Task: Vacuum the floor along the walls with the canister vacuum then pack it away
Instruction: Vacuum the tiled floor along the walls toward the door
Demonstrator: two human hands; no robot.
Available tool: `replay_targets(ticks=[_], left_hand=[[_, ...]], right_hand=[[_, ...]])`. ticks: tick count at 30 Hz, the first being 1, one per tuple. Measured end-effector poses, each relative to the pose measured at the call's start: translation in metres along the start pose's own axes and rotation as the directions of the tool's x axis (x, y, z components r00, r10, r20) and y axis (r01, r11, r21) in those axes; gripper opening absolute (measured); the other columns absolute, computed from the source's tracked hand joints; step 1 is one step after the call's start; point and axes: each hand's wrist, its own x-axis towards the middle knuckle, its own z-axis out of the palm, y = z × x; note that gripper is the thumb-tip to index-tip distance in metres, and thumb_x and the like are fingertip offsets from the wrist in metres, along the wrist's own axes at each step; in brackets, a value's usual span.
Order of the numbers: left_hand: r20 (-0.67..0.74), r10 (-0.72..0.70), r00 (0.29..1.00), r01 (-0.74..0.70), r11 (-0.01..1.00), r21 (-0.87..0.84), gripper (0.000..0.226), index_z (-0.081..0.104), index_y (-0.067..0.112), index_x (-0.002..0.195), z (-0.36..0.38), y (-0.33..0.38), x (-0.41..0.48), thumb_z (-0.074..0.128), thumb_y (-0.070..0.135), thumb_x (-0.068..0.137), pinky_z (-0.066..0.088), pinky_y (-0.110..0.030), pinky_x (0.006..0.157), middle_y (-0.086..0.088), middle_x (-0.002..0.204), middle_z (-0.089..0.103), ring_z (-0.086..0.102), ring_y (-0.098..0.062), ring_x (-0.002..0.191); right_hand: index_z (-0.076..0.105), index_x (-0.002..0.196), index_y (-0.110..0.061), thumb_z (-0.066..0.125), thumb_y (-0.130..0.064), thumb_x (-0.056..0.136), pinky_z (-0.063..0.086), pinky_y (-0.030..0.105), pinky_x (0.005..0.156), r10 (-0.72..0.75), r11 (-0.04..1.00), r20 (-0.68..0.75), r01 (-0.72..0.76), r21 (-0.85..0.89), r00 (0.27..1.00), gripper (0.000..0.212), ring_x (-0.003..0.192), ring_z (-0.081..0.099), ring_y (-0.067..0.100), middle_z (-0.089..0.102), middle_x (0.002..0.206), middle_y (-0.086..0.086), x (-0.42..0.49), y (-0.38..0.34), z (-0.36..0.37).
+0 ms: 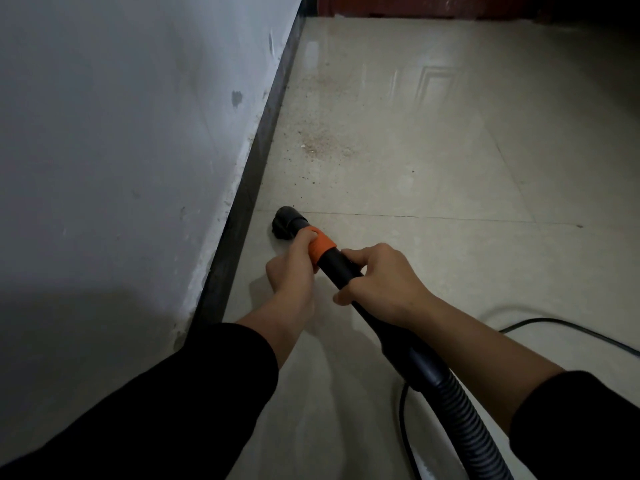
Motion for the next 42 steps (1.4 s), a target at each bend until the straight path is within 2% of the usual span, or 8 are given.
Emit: replay_targets(ticks=[4,14,20,28,33,35,42], left_hand=[[0.023,-0.008,1.0,0.008,1.0,0.006,0.025,0.06,0.009,0.075,0.004,-0.004,-0.006,0.075,0.03,0.075,0.041,-0.026,0.055,-0.005,0.074,0.061,0.055,-0.017,0.065],[0.009,-0.002,1.0,0.002,0.999,0.047,0.028,0.061,0.011,0.08,0.001,-0.011,-0.011,0.075,0.035,0.076,0.047,-0.031,0.069,-0.006,0.081,0.064,0.06,-0.019,0.074],[-0.025,0.006,1.0,-0.005,0.999,0.039,0.027,0.059,0.01,0.075,-0.008,-0.011,-0.012,0.076,0.032,0.074,0.053,-0.037,0.08,-0.005,0.075,0.063,0.063,-0.022,0.075],[-0.008,-0.003,1.0,0.003,0.998,0.062,0.03,0.063,0.009,0.084,-0.006,-0.019,-0.02,0.075,0.034,0.074,0.051,-0.034,0.078,-0.008,0.081,0.067,0.063,-0.021,0.076],[0.031,-0.013,0.999,0.01,0.997,0.079,0.029,0.061,0.011,0.081,0.007,-0.028,-0.029,0.075,0.035,0.074,0.051,-0.035,0.078,-0.008,0.082,0.068,0.064,-0.022,0.077],[0.049,-0.013,0.999,0.009,0.996,0.085,0.031,0.063,0.009,0.083,0.013,-0.031,-0.032,0.075,0.036,0.073,0.049,-0.034,0.072,-0.008,0.08,0.068,0.062,-0.02,0.072],[0.111,-0.014,0.994,0.005,0.997,0.082,0.028,0.062,0.008,0.072,0.032,-0.04,-0.043,0.075,0.032,0.073,0.044,-0.032,0.066,-0.007,0.072,0.063,0.055,-0.02,0.064]], right_hand=[[0.07,0.113,-0.015,0.078,-0.01,0.071,0.05,0.024,0.063,0.007,1.0,-0.005,-0.007,-0.005,1.0,0.043,0.071,0.064,0.019,0.07,0.087,0.009,-0.005,0.004,-0.005],[0.072,0.111,-0.017,0.079,-0.011,0.07,0.051,0.027,0.067,-0.005,1.0,0.034,0.005,0.005,0.999,0.041,0.075,0.065,0.022,0.07,0.09,0.009,-0.009,0.011,-0.007],[0.074,0.102,-0.019,0.08,-0.011,0.068,0.054,0.029,0.069,-0.007,1.0,0.069,0.006,0.024,0.998,0.035,0.076,0.068,0.022,0.072,0.091,0.009,-0.009,0.01,-0.004],[0.076,0.104,-0.022,0.08,-0.009,0.066,0.052,0.023,0.063,0.015,1.0,0.081,-0.017,0.025,0.997,0.04,0.075,0.068,0.021,0.073,0.087,0.007,-0.021,0.016,-0.013],[0.076,0.104,-0.022,0.08,-0.009,0.065,0.054,0.028,0.067,0.053,0.998,0.057,-0.054,0.025,0.997,0.041,0.076,0.068,0.023,0.073,0.087,0.008,-0.03,0.027,-0.025],[0.076,0.102,-0.022,0.08,-0.009,0.064,0.054,0.029,0.067,0.063,0.998,0.046,-0.064,0.023,0.997,0.04,0.075,0.068,0.024,0.072,0.086,0.009,-0.034,0.031,-0.03],[0.076,0.099,-0.021,0.081,-0.009,0.063,0.054,0.029,0.066,0.101,0.994,0.003,-0.101,0.029,0.995,0.037,0.075,0.068,0.027,0.073,0.085,0.011,-0.044,0.045,-0.044]])
